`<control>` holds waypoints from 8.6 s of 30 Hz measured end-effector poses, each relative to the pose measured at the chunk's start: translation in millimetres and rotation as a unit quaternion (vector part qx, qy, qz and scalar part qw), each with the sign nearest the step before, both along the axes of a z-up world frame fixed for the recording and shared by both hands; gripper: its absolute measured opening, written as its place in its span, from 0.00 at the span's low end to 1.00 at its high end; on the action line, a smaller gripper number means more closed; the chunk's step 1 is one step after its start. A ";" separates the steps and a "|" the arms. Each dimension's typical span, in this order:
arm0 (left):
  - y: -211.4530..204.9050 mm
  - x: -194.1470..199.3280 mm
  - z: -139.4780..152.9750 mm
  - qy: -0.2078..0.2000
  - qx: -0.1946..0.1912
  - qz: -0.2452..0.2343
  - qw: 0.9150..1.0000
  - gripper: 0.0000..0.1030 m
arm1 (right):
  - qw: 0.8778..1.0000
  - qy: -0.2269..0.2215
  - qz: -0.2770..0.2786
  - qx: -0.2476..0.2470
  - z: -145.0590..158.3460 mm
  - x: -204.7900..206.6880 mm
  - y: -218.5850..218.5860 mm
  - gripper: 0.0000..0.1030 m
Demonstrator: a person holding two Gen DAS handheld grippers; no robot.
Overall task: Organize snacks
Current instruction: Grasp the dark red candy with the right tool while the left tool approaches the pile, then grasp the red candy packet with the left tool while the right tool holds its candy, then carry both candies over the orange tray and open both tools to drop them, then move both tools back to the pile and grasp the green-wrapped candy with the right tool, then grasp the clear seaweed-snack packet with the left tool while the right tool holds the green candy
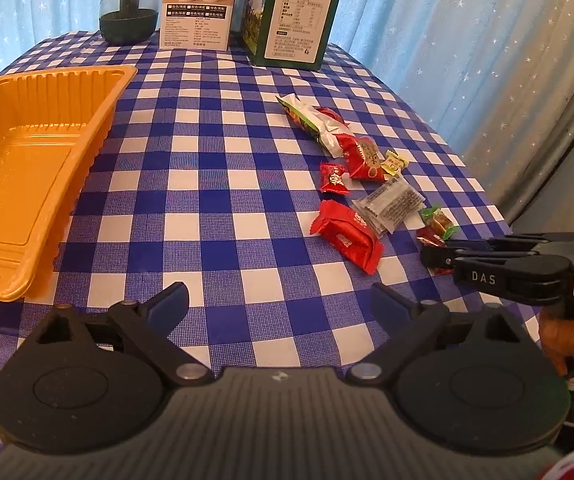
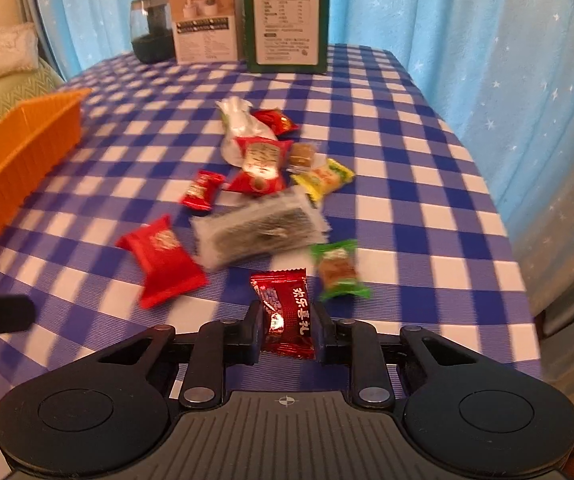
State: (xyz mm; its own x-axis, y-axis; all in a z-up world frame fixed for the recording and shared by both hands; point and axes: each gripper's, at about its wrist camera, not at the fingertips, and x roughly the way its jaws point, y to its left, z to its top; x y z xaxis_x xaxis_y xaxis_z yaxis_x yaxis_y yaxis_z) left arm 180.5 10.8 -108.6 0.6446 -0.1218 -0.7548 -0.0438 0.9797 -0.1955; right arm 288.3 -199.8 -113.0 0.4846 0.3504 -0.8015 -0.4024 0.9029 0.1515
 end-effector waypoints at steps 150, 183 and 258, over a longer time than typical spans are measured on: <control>112.3 10.5 83.8 -0.088 0.061 0.035 0.994 0.45 | 0.981 -0.099 -0.063 0.157 107.9 -11.9 129.2 0.66; -20.3 82.4 33.9 -0.080 0.049 -0.119 0.988 0.75 | 0.991 -0.049 -0.118 0.043 45.5 -2.3 -45.2 0.66; -97.1 138.3 -34.4 -0.031 0.066 -0.306 0.949 0.32 | 0.992 0.042 -0.113 0.035 13.4 37.7 -36.2 0.29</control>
State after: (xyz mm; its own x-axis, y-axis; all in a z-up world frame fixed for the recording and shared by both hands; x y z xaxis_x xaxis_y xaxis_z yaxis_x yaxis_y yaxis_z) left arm 318.8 -86.3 -143.0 0.5269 -0.3944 -0.7529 0.5497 0.8337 -0.0521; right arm 325.9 -236.0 -99.6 0.4905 0.2957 -0.8197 -0.1736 0.9550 0.2405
